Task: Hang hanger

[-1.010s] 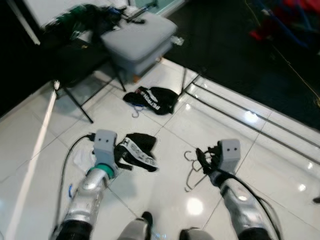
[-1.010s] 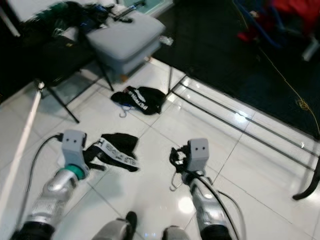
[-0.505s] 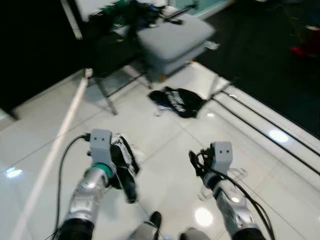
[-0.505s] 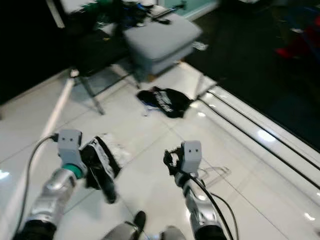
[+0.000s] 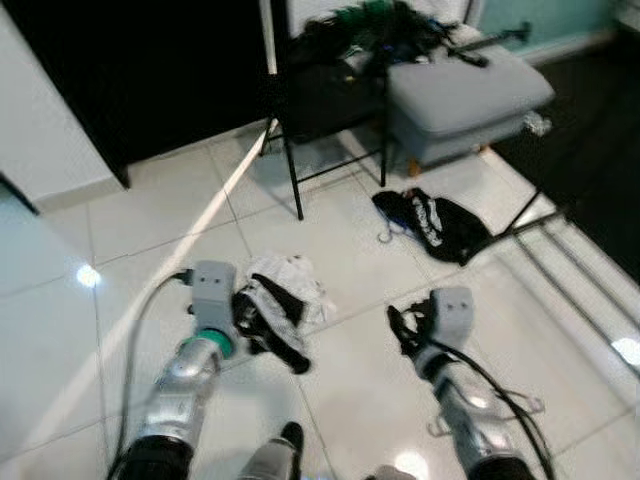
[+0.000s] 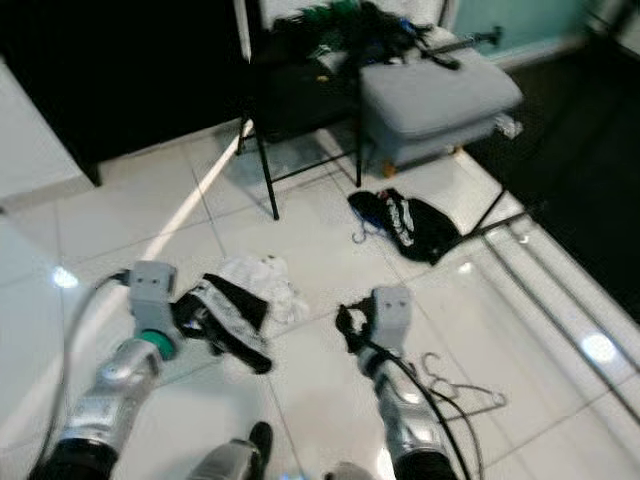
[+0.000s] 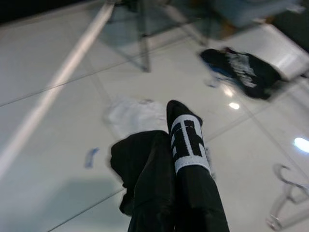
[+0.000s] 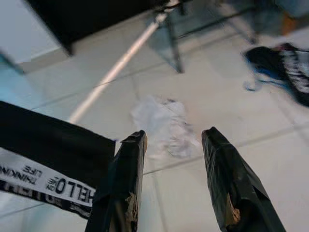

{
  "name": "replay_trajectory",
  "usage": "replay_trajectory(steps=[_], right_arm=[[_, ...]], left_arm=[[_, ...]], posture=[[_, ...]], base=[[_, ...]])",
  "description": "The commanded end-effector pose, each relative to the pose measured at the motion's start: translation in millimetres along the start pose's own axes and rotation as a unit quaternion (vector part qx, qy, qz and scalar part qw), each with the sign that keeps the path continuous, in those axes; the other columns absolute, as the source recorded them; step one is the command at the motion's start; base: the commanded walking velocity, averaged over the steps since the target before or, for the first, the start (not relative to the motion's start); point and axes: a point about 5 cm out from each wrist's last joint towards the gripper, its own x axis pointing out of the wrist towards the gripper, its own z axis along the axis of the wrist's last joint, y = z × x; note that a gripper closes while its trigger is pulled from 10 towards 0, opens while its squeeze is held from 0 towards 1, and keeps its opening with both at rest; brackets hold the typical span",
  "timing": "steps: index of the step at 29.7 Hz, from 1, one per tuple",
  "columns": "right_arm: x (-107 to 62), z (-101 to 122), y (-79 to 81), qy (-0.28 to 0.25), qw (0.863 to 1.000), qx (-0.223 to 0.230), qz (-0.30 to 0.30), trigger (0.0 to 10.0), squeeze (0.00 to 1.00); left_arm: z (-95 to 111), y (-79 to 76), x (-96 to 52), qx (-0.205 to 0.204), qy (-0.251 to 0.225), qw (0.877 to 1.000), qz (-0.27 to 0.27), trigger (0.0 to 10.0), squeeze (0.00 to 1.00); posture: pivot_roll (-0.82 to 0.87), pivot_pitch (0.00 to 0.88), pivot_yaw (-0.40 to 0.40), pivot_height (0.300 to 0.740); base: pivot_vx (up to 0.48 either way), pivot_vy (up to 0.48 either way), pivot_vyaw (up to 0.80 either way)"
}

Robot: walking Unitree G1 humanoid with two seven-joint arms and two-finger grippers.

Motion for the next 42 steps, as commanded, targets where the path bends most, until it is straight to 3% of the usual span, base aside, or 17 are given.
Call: replay_trajectory(steps=[1, 5, 9, 22, 30, 36, 42], right_arm=[[-3.2, -8, -1.0, 0.016, 1.0, 0.005, -0.001, 10.0, 0.0], [-1.9, -7, -0.9, 0.014, 1.0, 0.006, 0.0, 10.0, 0.0], [6.9, 0, -0.4, 0.009, 0.999, 0.033, -0.004, 10.0, 0.0], [10.5, 1, 0.9, 0.009, 0.999, 0.033, 0.002, 10.0, 0.0], [10.1, 2, -1.9, 0.008, 0.999, 0.035, -0.002, 10.0, 0.0], [11.0, 3, -3.8, 0.005, 0.999, 0.038, -0.005, 10.0, 0.0], [10.9, 4, -6.3, 0.003, 0.999, 0.039, -0.007, 10.0, 0.0]], left_arm=[[-8, 0.5, -3.0, 0.011, 0.019, 1.0, 0.004, 10.0, 0.0], [-7, 1.2, -2.2, 0.016, 0.02, 1.0, 0.007, 10.0, 0.0], [3, 16.4, -8.4, 0.042, 0.013, 0.998, 0.038, 10.0, 0.0], [7, 12.4, -8.3, 0.024, 0.022, 0.999, 0.038, 10.0, 0.0], [12, 10.2, -4.4, 0.053, 0.02, 0.997, 0.044, 10.0, 0.0], [18, 5.0, -4.1, 0.033, 0.009, 0.999, 0.028, 10.0, 0.0], [22, 1.9, -3.3, 0.042, 0.009, 0.999, 0.019, 10.0, 0.0]], posture=[[0.07, 0.102, 0.066, 0.74], [0.07, 0.102, 0.065, 0.74], [0.1, 0.124, 0.031, 0.74], [0.1, 0.131, 0.036, 0.74], [0.1, 0.135, 0.039, 0.74], [0.11, 0.135, 0.039, 0.74], [0.1, 0.129, 0.046, 0.74]], base=[[0.0, 0.0, 0.8], [0.0, 0.0, 0.8], [0.0, 0.0, 0.8], [0.0, 0.0, 0.8], [0.0, 0.0, 0.8], [0.0, 0.0, 0.8], [0.0, 0.0, 0.8]])
